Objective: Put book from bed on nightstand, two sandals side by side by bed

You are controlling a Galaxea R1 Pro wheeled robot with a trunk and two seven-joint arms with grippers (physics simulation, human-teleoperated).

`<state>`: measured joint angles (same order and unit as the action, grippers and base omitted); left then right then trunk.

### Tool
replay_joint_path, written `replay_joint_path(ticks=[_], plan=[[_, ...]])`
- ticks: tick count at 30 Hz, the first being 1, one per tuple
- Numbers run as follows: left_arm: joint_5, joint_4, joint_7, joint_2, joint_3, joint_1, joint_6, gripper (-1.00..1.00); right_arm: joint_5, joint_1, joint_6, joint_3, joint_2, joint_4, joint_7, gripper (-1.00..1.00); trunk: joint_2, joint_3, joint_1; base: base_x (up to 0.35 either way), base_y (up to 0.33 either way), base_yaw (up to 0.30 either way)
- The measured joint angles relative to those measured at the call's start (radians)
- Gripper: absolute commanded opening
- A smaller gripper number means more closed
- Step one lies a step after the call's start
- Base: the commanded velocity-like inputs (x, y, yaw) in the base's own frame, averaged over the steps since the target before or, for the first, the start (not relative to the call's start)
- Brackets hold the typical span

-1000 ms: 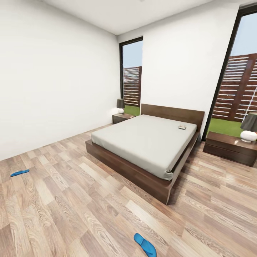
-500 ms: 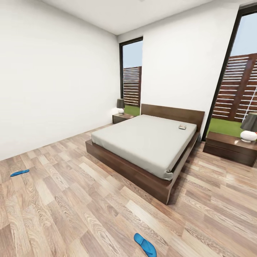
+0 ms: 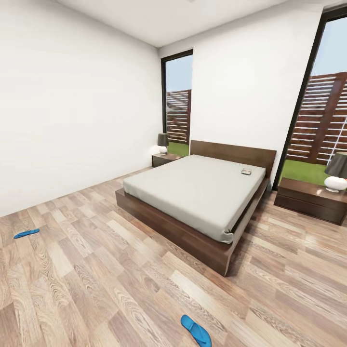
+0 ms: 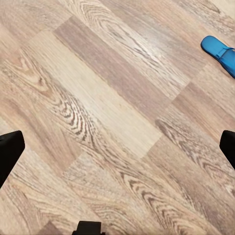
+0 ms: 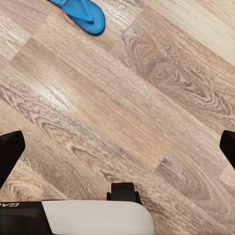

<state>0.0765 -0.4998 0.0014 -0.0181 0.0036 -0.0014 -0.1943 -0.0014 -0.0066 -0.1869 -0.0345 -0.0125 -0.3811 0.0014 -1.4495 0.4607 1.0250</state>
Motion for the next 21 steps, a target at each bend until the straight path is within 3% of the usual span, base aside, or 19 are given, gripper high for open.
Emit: replay_joint_path(ticks=[21], plan=[[0.0, 0.0, 0.0, 0.0, 0.0, 0.0, 0.0, 1.0, 0.0, 0.0, 0.0, 0.001, 0.0, 0.0, 0.0, 1.0, 0.0, 0.0, 0.0, 0.0, 0.0, 0.0]])
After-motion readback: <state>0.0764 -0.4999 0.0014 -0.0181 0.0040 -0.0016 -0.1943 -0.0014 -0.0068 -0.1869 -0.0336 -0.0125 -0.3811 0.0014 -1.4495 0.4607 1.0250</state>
